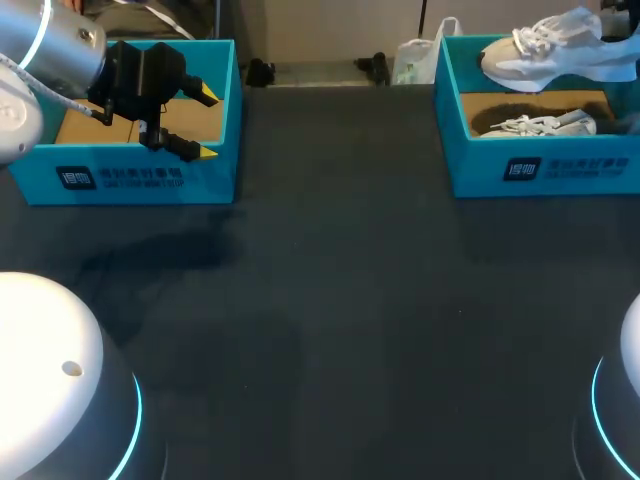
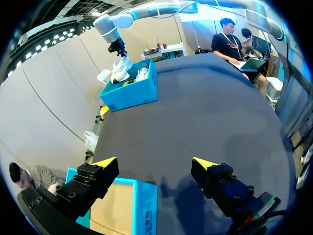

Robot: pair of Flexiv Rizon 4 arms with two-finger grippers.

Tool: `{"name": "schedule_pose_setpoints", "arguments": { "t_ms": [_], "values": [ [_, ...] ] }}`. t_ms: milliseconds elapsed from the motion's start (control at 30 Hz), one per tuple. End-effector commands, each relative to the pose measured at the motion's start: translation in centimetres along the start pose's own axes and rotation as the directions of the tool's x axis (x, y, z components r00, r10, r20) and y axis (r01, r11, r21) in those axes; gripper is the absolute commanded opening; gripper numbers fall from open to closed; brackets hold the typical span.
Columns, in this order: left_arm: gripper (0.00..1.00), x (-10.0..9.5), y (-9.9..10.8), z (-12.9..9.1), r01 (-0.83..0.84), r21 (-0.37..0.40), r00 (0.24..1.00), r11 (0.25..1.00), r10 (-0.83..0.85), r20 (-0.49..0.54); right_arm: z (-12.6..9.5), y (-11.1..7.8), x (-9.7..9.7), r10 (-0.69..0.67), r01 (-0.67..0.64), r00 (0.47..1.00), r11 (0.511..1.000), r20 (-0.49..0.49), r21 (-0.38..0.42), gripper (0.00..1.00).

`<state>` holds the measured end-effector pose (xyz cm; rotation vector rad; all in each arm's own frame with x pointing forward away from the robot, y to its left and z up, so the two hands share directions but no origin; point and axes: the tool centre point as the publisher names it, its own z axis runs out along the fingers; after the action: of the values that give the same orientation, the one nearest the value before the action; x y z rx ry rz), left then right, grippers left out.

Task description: Take the shoe out of the shoebox, open the shoe tongue, remove and reinsert the insole, then place the shoe into the shoebox

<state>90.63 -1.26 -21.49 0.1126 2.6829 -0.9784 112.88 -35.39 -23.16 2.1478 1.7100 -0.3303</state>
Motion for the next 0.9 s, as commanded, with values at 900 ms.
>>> {"name": "schedule_pose_setpoints", "arguments": {
  "t_ms": [900],
  "values": [
    [1.0, -0.1, 0.0, 0.0, 0.0, -0.003, 1.0, 1.0, 0.0, -0.002, 5.3, 2.5, 3.3, -0.02, 0.02, 0.999, 1.0, 0.029, 0.007, 0.0]
  ]
}}
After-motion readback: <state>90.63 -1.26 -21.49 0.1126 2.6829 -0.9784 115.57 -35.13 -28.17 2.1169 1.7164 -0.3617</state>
